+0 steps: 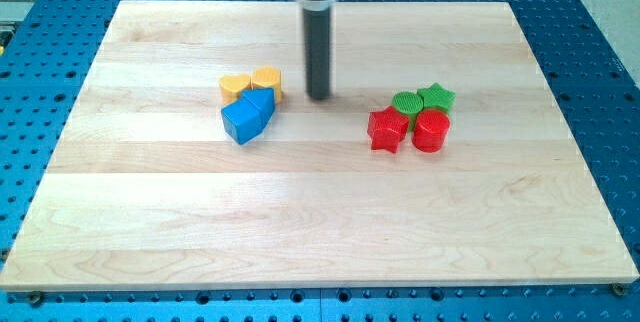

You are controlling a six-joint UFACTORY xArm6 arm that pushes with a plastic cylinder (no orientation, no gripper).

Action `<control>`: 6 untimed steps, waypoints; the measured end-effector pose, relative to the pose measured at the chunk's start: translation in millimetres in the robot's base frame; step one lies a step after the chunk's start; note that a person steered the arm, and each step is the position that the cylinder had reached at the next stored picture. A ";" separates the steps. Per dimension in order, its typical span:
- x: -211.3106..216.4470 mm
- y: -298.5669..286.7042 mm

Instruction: Move the green circle to the right of the yellow hexagon

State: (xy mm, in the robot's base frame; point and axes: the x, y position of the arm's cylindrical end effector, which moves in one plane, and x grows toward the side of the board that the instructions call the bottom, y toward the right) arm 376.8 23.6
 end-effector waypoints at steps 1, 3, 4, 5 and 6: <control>1.4 69.6; 45.8 149.8; 61.4 116.6; 42.6 67.5; 32.0 12.3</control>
